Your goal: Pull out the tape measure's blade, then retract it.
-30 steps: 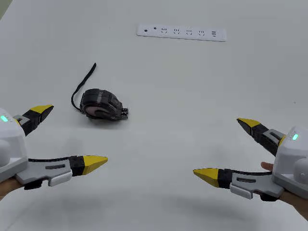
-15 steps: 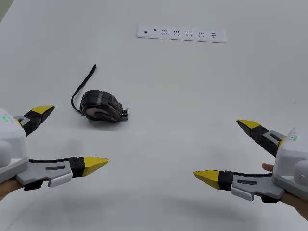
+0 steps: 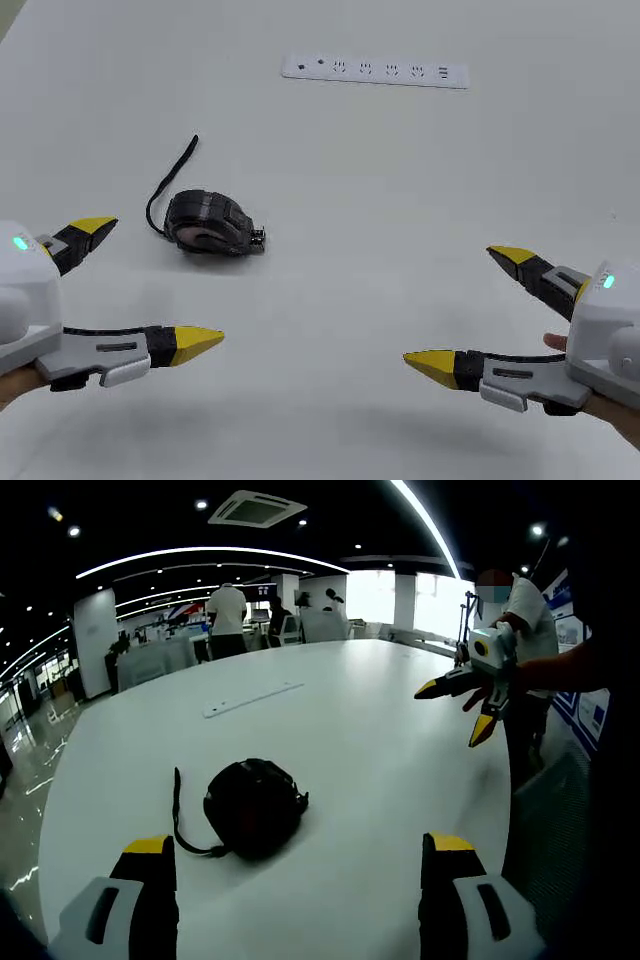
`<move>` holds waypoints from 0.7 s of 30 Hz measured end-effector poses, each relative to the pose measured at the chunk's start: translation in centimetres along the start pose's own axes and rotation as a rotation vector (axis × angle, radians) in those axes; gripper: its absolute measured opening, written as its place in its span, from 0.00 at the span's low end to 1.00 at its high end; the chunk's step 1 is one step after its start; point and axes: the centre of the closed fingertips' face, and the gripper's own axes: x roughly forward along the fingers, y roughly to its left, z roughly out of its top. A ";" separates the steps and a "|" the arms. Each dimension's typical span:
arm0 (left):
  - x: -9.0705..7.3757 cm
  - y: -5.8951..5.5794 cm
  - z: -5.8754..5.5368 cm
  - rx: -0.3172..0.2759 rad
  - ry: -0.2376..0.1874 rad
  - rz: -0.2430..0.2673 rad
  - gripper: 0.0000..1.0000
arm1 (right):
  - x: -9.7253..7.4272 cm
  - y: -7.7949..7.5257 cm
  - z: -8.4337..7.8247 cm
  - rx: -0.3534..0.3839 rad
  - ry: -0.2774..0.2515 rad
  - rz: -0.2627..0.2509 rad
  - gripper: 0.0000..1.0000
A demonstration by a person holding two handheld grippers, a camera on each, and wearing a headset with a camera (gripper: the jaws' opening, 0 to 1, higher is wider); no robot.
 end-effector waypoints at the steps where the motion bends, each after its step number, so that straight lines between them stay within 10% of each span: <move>1: 0.1 0.0 0.0 0.002 0.002 -0.003 0.99 | 0.1 -0.1 0.0 -0.003 0.002 0.001 0.93; 21: 1.9 1.7 0.5 0.088 0.050 -0.065 0.96 | 2.6 -0.6 0.9 -0.080 0.019 0.091 0.81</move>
